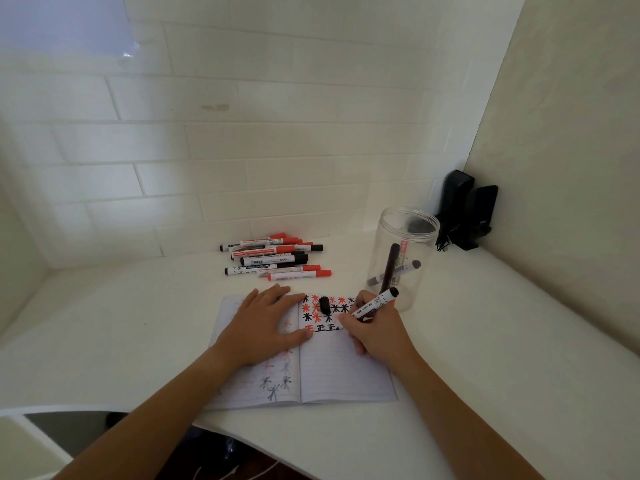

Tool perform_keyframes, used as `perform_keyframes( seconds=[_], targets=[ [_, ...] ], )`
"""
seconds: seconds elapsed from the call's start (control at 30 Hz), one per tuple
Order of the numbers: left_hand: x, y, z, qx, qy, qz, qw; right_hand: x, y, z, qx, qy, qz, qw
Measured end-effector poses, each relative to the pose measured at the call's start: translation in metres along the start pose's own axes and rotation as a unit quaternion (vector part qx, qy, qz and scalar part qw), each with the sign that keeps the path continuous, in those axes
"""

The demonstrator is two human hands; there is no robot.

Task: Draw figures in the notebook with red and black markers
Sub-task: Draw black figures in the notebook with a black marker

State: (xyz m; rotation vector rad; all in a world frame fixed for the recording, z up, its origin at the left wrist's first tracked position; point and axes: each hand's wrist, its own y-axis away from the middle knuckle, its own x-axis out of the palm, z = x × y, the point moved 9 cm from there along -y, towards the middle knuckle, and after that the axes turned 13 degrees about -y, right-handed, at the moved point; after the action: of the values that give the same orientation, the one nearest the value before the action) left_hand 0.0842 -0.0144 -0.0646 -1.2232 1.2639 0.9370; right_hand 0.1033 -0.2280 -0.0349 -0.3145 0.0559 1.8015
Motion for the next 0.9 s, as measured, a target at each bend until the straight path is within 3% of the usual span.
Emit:
perform_keyframes(
  seconds=[0.7,0.9],
  targets=[
    [-0.002,0.002,-0.002,0.006,0.002,-0.009,1.000,-0.013,-0.003,-0.006,-0.004,-0.040,-0.057,0.998],
    [-0.015,0.006,-0.016,0.069,0.005,-0.075,0.995,0.002,0.001,0.011,-0.070,-0.062,0.014,0.996]
  ],
)
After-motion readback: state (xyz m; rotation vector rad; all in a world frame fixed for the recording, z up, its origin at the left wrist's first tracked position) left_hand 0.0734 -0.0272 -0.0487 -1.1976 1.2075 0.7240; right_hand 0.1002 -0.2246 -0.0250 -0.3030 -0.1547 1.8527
